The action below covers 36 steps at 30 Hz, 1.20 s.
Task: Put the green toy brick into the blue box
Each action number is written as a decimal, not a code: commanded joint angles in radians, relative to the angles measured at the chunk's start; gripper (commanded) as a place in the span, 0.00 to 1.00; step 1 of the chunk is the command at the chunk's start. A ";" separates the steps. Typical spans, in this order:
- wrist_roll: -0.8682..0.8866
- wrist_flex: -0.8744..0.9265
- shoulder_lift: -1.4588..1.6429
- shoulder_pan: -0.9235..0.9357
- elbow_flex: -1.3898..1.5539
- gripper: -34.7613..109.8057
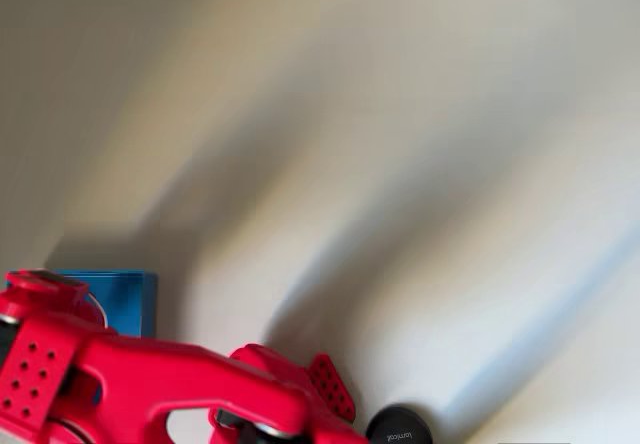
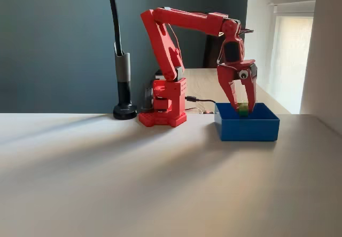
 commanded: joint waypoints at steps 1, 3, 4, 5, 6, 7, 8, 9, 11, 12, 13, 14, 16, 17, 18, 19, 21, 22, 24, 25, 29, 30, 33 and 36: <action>-0.002 -0.002 0.020 -0.014 -0.041 0.39; -0.005 0.000 0.020 -0.015 -0.040 0.39; -0.006 0.002 0.020 -0.017 -0.040 0.38; -0.008 0.003 0.020 -0.017 -0.043 0.37; -0.008 0.005 0.020 -0.017 -0.048 0.35; -0.006 0.008 0.021 -0.017 -0.054 0.33; -0.002 0.012 0.026 -0.015 -0.063 0.30; 0.000 0.017 0.028 -0.011 -0.071 0.29; 0.003 0.017 0.031 0.005 -0.075 0.26; 0.002 0.017 0.031 0.015 -0.077 0.24; 0.002 0.017 0.032 0.031 -0.080 0.24; 0.000 0.021 0.034 0.049 -0.087 0.24; -0.002 0.049 0.034 0.104 -0.127 0.24; -0.003 0.058 0.035 0.137 -0.152 0.24; -0.011 0.066 0.035 0.176 -0.176 0.24; -0.025 0.069 0.035 0.219 -0.199 0.24; -0.061 0.071 0.035 0.314 -0.242 0.24; -0.086 0.069 0.035 0.367 -0.259 0.24; -0.129 0.063 0.035 0.468 -0.278 0.24; -0.146 0.060 0.037 0.518 -0.281 0.24; -0.173 0.051 0.038 0.712 -0.268 0.24; -0.173 0.046 0.038 0.759 -0.265 0.24; -0.170 0.035 0.041 0.881 -0.262 0.24; -0.195 -0.002 0.095 0.965 -0.215 0.24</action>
